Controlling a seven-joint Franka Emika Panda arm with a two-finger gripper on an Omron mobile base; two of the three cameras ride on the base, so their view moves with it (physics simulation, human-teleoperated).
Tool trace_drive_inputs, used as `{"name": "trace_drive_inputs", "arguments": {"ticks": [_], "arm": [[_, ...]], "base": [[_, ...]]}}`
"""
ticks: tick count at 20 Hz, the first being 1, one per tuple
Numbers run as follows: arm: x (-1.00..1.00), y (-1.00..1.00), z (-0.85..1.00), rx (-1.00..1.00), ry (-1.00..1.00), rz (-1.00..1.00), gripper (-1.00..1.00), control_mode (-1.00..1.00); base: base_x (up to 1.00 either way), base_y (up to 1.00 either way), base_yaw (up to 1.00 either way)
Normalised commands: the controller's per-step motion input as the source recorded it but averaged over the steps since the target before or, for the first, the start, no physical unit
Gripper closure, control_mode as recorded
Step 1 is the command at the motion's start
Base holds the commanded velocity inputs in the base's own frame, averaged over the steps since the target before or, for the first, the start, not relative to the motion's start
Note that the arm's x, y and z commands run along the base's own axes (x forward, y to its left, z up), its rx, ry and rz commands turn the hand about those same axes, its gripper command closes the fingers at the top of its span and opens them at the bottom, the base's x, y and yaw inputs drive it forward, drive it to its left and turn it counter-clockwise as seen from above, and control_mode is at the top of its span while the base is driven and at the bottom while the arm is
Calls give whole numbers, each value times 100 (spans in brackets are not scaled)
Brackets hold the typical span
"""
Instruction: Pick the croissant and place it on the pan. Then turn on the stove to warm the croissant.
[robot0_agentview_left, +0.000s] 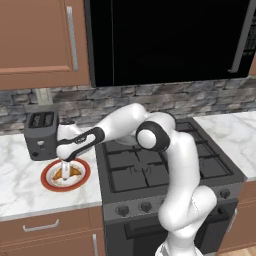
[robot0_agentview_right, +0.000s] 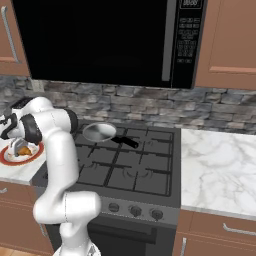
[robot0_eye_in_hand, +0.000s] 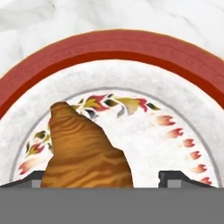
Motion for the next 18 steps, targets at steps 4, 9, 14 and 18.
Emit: {"name": "trace_drive_inputs", "arguments": {"ticks": [4,9,14,18], "arm": [[0,0,-16,-3,0,-9,100,-100],[-1,-7,1,0,-1,-14,100,-100],[-1,-3,51,0,-3,-24,100,-100],[-1,-2,72,0,-5,-33,100,-100]], "base": [[0,0,0],[0,0,0],[0,0,0],[0,0,0]]}}
